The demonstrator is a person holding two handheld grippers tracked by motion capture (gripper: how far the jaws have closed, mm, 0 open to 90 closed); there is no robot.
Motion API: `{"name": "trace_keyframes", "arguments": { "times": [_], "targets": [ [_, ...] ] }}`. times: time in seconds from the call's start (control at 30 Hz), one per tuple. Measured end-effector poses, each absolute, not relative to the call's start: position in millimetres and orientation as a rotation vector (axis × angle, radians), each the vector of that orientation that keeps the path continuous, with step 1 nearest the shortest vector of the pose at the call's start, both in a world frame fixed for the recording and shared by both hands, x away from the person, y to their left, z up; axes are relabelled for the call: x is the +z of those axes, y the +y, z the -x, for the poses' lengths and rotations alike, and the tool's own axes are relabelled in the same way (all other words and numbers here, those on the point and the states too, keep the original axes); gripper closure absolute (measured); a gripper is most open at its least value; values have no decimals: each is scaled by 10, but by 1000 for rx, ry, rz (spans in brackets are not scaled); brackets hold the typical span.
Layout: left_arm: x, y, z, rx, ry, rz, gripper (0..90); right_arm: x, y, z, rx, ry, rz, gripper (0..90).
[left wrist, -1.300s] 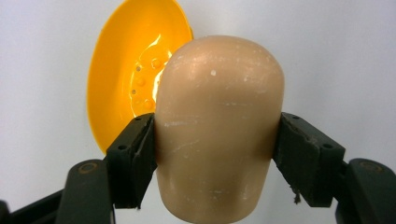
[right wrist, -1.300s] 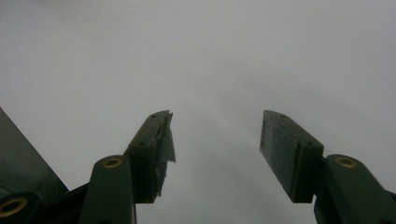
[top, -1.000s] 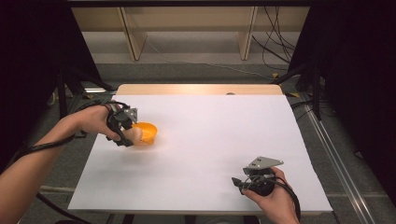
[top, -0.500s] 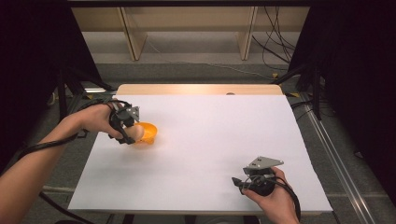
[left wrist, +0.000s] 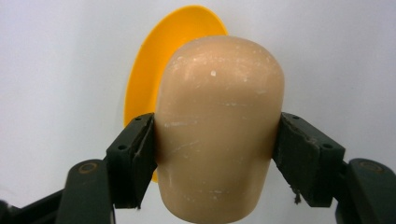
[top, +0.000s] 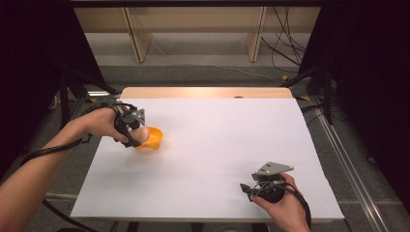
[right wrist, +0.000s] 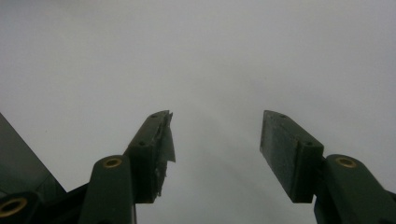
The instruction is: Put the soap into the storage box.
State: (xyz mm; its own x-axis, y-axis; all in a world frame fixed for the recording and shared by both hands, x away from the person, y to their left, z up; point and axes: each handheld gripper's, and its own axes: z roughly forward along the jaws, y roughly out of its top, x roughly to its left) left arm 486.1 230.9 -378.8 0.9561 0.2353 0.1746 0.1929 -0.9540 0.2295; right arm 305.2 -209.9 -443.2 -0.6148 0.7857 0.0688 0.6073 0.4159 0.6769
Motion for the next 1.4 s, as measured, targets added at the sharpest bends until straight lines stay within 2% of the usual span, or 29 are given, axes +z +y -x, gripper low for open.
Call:
{"name": "trace_keyframes", "arguments": {
  "times": [0.1, 0.23, 0.3, 0.8, 1.4],
  "targets": [
    [-3798, 2310, -4852, 295, 353, -2890, 319, -4441, -2104, -3059, 989, 2414, -1199, 438],
    [-3797, 2307, -4886, 337, 306, -2892, 319, -4443, -2104, -3061, 991, 2415, -1195, 438],
    [-3810, 2303, -4871, 332, 340, -2880, 320, -4445, -2105, -3063, 988, 2414, -1192, 438],
    [-3831, 2273, -4917, 417, 297, -2864, 319, -4436, -2102, -3056, 990, 2413, -1216, 438],
    [-3887, 2213, -4966, 443, 281, -2854, 319, -4435, -2102, -3054, 989, 2414, -1214, 437]
  ]
}}
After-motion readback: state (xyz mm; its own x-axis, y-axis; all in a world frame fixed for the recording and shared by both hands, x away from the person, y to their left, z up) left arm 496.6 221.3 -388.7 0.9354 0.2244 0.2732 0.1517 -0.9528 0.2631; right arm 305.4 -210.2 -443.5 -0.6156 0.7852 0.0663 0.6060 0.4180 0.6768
